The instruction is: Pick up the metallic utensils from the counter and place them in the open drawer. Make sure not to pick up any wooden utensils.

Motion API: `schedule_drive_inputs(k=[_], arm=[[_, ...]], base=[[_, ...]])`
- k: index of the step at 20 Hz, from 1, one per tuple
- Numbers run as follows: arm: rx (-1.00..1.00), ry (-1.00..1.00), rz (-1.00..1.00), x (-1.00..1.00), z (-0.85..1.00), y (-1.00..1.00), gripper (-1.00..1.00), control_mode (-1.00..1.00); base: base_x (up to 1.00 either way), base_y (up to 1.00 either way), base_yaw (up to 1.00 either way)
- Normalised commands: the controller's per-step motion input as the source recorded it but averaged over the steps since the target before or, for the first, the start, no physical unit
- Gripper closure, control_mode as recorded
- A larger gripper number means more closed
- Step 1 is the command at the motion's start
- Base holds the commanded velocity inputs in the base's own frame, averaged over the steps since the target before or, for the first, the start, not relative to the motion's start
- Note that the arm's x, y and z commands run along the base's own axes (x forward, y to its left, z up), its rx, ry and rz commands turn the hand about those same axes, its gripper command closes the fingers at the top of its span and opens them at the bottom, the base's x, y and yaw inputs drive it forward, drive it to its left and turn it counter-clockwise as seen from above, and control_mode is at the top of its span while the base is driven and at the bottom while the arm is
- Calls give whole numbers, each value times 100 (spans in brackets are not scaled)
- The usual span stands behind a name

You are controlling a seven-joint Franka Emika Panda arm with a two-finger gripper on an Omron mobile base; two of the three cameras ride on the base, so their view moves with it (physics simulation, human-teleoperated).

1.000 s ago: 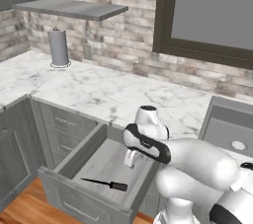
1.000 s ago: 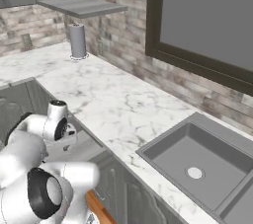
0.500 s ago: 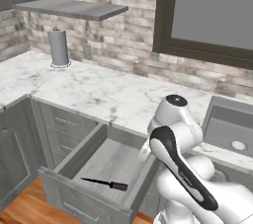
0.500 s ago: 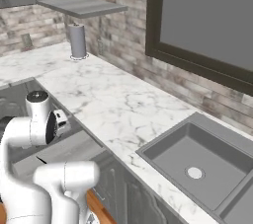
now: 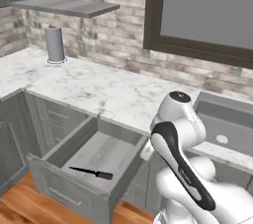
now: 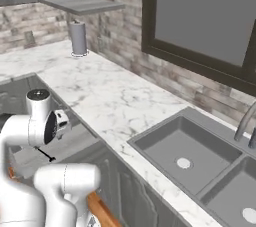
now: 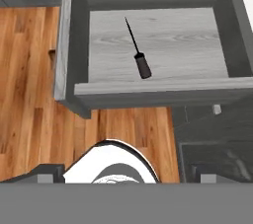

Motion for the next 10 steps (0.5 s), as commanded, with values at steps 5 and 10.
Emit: schedule_drive_inputs(k=[5,10], arm=[[0,0,0,0,0,0,-100,100],[0,0,0,0,0,0,-100,100]], base=[[-100,-98,19],[-71,-18,70]])
